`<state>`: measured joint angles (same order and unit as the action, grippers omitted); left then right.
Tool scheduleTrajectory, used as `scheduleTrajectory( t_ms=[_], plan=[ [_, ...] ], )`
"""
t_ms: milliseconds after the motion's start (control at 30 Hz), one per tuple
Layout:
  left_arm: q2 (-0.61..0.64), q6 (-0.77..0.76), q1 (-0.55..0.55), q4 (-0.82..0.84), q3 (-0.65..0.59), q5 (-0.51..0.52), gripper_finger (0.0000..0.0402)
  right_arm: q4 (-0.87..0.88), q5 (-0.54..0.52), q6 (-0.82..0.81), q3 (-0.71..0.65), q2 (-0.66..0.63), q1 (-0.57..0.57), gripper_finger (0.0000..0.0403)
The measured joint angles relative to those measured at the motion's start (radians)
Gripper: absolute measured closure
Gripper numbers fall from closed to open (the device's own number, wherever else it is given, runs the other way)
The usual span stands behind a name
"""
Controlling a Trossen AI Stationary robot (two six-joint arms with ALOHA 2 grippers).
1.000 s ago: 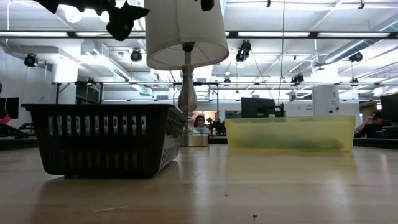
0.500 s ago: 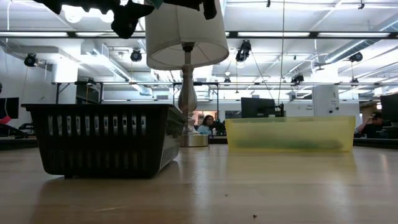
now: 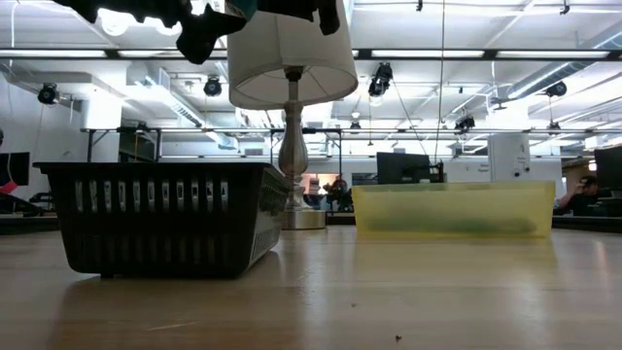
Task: Pick and place items into bin
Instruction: Put the blue charger adapter into the red bin
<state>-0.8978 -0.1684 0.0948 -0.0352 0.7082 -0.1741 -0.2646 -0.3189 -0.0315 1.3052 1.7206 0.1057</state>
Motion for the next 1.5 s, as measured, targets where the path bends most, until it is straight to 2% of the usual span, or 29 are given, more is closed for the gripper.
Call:
scheduleTrajectory(
  t_ms=[167,333,733,833,1033,1233,1367,1500],
  plan=[
    [-0.002,-0.001,0.000,-0.002,0.000,0.000,0.0185,0.007,0.011,-0.030,0.000,0.000,-0.001,0.0273],
    [-0.012,-0.001,0.000,-0.012,0.002,0.000,0.0185,0.055,0.067,-0.086,-0.002,0.003,0.000,0.0273],
    [-0.015,-0.007,0.001,-0.011,0.002,-0.001,0.0186,0.049,0.066,-0.082,-0.002,0.003,-0.004,0.0273],
    [-0.023,-0.007,0.001,-0.011,0.002,-0.003,0.0200,0.051,0.065,-0.080,-0.002,0.003,-0.005,0.0273],
    [-0.029,0.004,0.000,-0.011,0.002,-0.010,0.0269,0.047,0.065,-0.089,-0.003,0.003,-0.007,0.0273],
    [-0.021,0.008,0.000,-0.013,0.002,-0.008,0.0270,0.030,0.065,-0.088,-0.003,0.002,-0.008,0.0272],
    [-0.014,-0.003,0.000,-0.012,0.002,-0.004,0.0270,0.032,0.057,-0.126,-0.003,0.002,-0.008,0.0245],
    [-0.005,-0.012,0.002,0.012,0.002,0.008,0.0270,0.157,0.066,-0.147,-0.002,-0.016,-0.007,0.0202]
  ],
)
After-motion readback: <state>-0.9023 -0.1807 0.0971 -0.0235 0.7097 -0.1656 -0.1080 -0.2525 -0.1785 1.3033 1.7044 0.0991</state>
